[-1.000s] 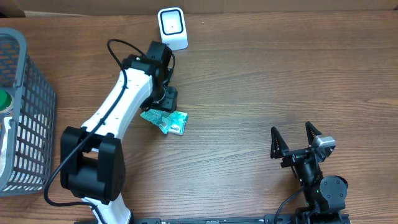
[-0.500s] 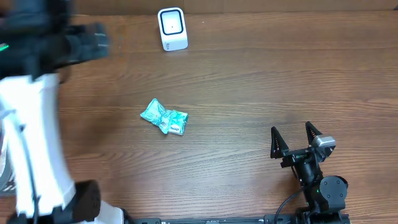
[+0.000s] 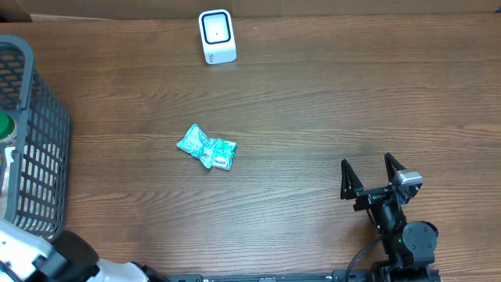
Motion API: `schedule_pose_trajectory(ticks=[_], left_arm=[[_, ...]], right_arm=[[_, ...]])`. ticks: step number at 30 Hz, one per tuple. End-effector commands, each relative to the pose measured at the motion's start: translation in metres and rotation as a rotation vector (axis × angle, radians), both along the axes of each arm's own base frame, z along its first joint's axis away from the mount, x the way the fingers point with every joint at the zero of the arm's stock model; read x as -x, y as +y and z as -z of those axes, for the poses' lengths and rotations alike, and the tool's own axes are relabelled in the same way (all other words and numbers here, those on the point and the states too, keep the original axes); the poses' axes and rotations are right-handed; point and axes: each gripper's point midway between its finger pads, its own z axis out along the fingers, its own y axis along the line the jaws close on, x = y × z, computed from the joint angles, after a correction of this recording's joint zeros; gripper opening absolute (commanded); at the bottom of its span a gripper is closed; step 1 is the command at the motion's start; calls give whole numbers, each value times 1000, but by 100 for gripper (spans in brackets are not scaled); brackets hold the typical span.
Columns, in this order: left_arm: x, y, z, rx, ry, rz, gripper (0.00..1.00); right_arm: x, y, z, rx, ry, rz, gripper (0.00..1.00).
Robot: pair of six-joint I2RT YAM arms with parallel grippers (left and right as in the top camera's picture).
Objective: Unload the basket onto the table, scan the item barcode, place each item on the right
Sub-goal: 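Reach the left gripper into the basket and grasp the orange tissue box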
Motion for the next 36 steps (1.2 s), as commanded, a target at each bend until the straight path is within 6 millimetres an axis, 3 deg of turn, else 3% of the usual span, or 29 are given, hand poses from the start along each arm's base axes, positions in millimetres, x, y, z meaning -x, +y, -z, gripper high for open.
schedule_pose_trajectory(ticks=[1,6,11,17,22,26,36], left_arm=[[10,19,36,68,75,-64,100],[25,44,77,96,135,-113,100],[52,74,109,20,272,-188,99],[45,89,153,-20,303,-94,85],[44,92,188,-39,333,-28,88],[41,96,202,-60,329,-10,94],[29,113,237,-71,384,60,82]], right_arm=[[0,0,3,-2,0,2,100],[0,0,3,-2,0,2,100],[0,0,3,-2,0,2,100],[0,0,3,-2,0,2,100],[0,0,3,-2,0,2,100],[0,0,3,-2,0,2,100],[0,0,3,-2,0,2,100]])
